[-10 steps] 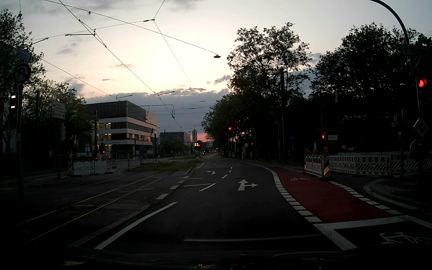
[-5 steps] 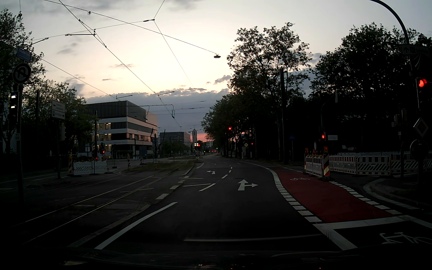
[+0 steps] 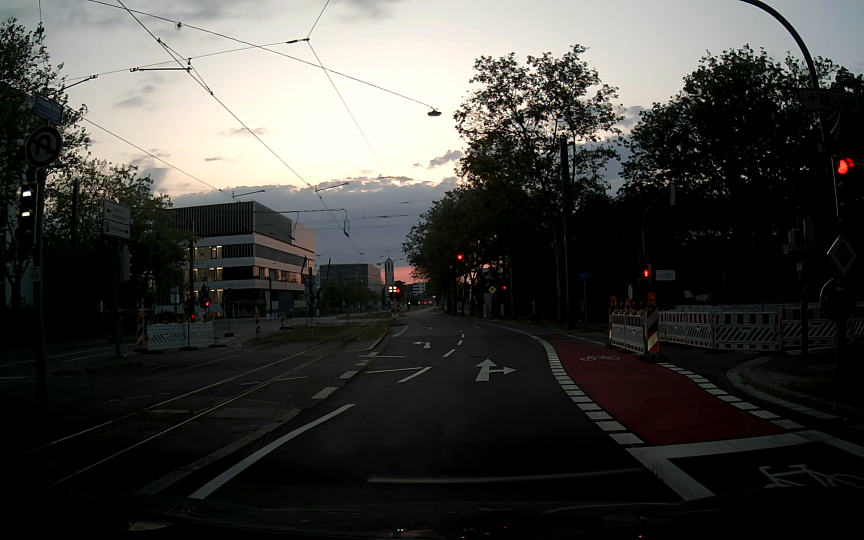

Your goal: Follow the waypoints while adhering to traffic rules and regulations

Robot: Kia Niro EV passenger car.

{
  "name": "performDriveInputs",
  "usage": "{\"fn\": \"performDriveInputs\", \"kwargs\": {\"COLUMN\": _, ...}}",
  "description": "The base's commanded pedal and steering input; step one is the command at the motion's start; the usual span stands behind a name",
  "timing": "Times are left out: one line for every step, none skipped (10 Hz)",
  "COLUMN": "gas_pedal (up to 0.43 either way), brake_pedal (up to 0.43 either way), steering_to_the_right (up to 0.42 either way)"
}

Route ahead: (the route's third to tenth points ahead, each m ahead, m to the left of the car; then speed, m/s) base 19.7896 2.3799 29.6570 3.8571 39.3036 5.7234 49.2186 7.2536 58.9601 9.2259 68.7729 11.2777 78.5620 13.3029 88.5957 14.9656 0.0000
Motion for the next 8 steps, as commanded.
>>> {"fn": "performDriveInputs", "kwargs": {"gas_pedal": 0.0, "brake_pedal": 0.244, "steering_to_the_right": 0.034}}
{"fn": "performDriveInputs", "kwargs": {"gas_pedal": 0.0, "brake_pedal": 0.244, "steering_to_the_right": 0.034}}
{"fn": "performDriveInputs", "kwargs": {"gas_pedal": 0.0, "brake_pedal": 0.244, "steering_to_the_right": 0.034}}
{"fn": "performDriveInputs", "kwargs": {"gas_pedal": 0.0, "brake_pedal": 0.244, "steering_to_the_right": 0.034}}
{"fn": "performDriveInputs", "kwargs": {"gas_pedal": 0.0, "brake_pedal": 0.244, "steering_to_the_right": 0.034}}
{"fn": "performDriveInputs", "kwargs": {"gas_pedal": 0.0, "brake_pedal": 0.244, "steering_to_the_right": 0.034}}
{"fn": "performDriveInputs", "kwargs": {"gas_pedal": 0.0, "brake_pedal": 0.244, "steering_to_the_right": 0.034}}
{"fn": "performDriveInputs", "kwargs": {"gas_pedal": 0.0, "brake_pedal": 0.244, "steering_to_the_right": 0.034}}
